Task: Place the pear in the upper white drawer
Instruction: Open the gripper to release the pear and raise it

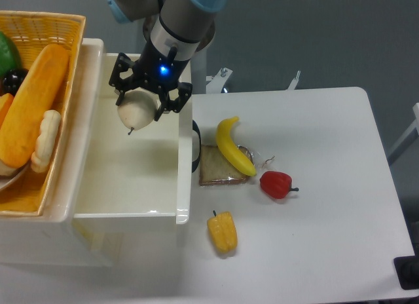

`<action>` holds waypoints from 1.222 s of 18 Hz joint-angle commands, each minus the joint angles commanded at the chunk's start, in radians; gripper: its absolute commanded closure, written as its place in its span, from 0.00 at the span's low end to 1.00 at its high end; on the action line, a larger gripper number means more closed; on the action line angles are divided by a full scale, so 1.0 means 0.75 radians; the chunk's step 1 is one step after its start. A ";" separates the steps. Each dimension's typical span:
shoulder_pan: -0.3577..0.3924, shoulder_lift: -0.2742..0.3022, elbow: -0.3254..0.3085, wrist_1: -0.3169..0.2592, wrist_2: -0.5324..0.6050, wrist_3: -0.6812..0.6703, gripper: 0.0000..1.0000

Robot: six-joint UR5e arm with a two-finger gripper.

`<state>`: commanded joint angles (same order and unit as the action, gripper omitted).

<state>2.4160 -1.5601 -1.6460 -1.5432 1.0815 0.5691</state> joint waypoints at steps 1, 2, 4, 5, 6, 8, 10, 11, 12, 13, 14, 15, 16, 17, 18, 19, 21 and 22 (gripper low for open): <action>0.000 0.000 0.000 0.000 0.000 -0.002 0.09; 0.000 0.000 0.000 0.002 0.000 0.000 0.09; 0.000 0.000 0.002 0.004 0.000 0.000 0.06; 0.000 0.000 0.004 0.004 0.000 0.002 0.05; 0.000 0.000 0.010 0.004 0.000 0.002 0.05; 0.004 0.000 0.035 0.006 0.020 0.002 0.05; 0.033 0.000 0.061 0.014 0.045 0.002 0.04; 0.055 0.000 0.063 0.035 0.055 0.002 0.01; 0.075 0.000 0.063 0.055 0.059 0.002 0.01; 0.090 0.000 0.063 0.073 0.065 0.002 0.01; 0.108 0.000 0.063 0.094 0.078 0.002 0.01; 0.123 0.000 0.063 0.104 0.084 0.004 0.01; 0.133 0.000 0.063 0.108 0.086 0.006 0.00; 0.145 -0.002 0.063 0.121 0.086 0.008 0.00; 0.163 -0.004 0.063 0.147 0.098 0.008 0.00; 0.174 -0.010 0.063 0.170 0.133 0.008 0.00; 0.180 -0.027 0.063 0.212 0.225 0.018 0.00; 0.180 -0.039 0.063 0.225 0.259 0.041 0.00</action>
<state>2.5510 -1.5891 -1.5984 -1.3745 1.2760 0.5996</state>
